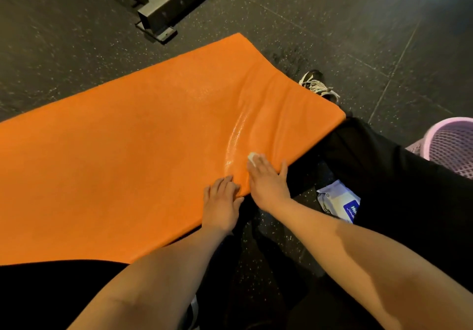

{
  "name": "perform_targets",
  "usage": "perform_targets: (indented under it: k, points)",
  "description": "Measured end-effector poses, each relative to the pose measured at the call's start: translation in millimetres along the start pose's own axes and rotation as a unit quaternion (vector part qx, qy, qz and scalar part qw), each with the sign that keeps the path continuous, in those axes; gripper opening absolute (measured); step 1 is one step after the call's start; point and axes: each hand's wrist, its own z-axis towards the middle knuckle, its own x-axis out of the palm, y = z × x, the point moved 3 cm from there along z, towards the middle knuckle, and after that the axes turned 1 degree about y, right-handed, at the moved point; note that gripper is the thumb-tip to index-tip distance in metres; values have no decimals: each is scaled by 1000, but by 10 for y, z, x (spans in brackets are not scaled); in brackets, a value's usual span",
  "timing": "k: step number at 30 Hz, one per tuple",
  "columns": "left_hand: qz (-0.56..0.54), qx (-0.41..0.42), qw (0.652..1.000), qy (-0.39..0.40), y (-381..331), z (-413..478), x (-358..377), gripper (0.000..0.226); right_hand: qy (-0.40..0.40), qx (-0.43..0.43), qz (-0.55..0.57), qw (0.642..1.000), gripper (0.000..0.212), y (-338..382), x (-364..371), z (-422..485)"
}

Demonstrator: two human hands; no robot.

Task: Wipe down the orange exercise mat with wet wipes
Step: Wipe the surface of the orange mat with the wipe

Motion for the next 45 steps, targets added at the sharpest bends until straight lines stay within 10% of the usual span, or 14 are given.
perform_targets:
  k: [15,25,30,37,42,45]
  points:
    - [-80,-50,995,-36,-16,-225,-491,15,-44,15,57,997,50,74,-136,-119]
    - [22,-150,988,31,486,-800,-373,7,83,-43,140,986,51,769,545,-551]
    - [40,-143,984,94,356,-702,-347,34,97,-106,120,982,51,481,566,-539]
    - [74,-141,975,154,287,-468,-248,47,61,143,135,978,67,-65,581,-320]
    - [94,-144,976,131,253,-361,-123,48,68,-82,135,985,63,456,732,-337]
    - [100,-130,978,126,248,-357,-65,52,53,-73,103,991,62,299,752,-277]
